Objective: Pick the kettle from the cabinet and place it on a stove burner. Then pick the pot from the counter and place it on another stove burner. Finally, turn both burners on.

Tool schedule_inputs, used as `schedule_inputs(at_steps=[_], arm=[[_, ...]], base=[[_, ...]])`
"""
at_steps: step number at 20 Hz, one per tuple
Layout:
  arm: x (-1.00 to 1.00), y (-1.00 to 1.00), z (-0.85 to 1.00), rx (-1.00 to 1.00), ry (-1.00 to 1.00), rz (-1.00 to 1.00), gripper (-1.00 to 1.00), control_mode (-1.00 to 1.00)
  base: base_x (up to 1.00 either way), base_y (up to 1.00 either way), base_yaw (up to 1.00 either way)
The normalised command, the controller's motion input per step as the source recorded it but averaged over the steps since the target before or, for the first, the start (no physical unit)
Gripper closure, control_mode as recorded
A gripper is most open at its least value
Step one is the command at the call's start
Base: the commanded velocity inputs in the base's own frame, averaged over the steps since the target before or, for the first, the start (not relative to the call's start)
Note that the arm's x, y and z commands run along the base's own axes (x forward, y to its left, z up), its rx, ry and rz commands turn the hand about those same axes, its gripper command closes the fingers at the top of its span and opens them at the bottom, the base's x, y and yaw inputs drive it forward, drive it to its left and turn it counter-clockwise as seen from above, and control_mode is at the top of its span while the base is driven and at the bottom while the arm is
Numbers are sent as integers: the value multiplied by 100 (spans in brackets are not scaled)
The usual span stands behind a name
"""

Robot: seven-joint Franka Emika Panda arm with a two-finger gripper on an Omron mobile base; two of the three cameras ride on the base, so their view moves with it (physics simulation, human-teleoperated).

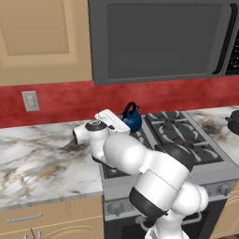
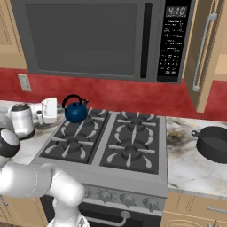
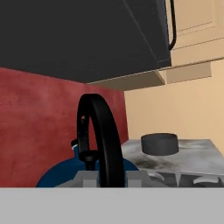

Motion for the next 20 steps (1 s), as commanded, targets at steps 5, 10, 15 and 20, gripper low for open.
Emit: schedule_inputs(at_steps=[5, 10, 15, 20], arm=[[37, 0, -20, 0, 0, -2, 100, -100], [38, 2, -13, 0, 0, 0, 100, -100], [32, 4, -11, 0, 0, 0, 100, -100], [16, 4, -18, 0, 0, 0, 100, -100]], base=[[0, 0, 0], [0, 0, 0], [0, 0, 0], [0, 0, 0]])
